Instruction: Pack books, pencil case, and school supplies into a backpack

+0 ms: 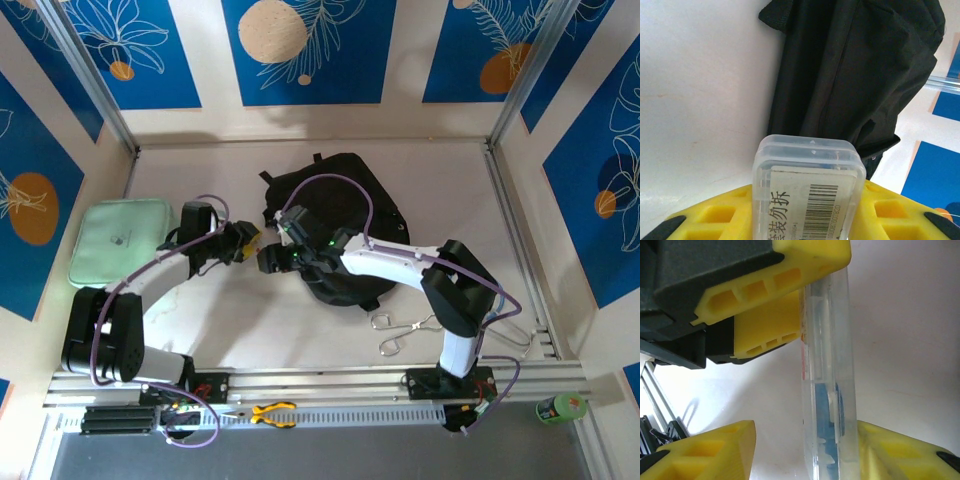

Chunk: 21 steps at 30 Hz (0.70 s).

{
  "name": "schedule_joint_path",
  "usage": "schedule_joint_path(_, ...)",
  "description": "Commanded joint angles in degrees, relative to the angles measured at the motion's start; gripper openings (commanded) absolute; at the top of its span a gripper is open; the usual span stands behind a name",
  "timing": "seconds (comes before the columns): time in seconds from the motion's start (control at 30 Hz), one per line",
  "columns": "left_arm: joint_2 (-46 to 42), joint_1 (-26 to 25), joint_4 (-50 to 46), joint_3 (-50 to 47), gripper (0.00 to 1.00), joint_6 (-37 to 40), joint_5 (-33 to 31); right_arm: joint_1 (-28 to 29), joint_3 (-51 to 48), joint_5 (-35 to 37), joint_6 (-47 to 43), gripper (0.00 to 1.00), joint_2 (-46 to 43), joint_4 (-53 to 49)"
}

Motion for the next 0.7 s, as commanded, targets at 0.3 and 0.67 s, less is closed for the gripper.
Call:
schedule_joint_path(0.3,-0.7,-0.3,2.3,-0.9,0.34,-1.2,2.1,-1.7,0.7,-3.0,-1.6,0.16,1.7,2.8)
schedule_joint_path(0.67,-4.6,-0.3,-7.7,4.4,0.84,10.4,-5.0,-5.7,-7.5,-0.9,-2.6,0.13,-9.0,2.7)
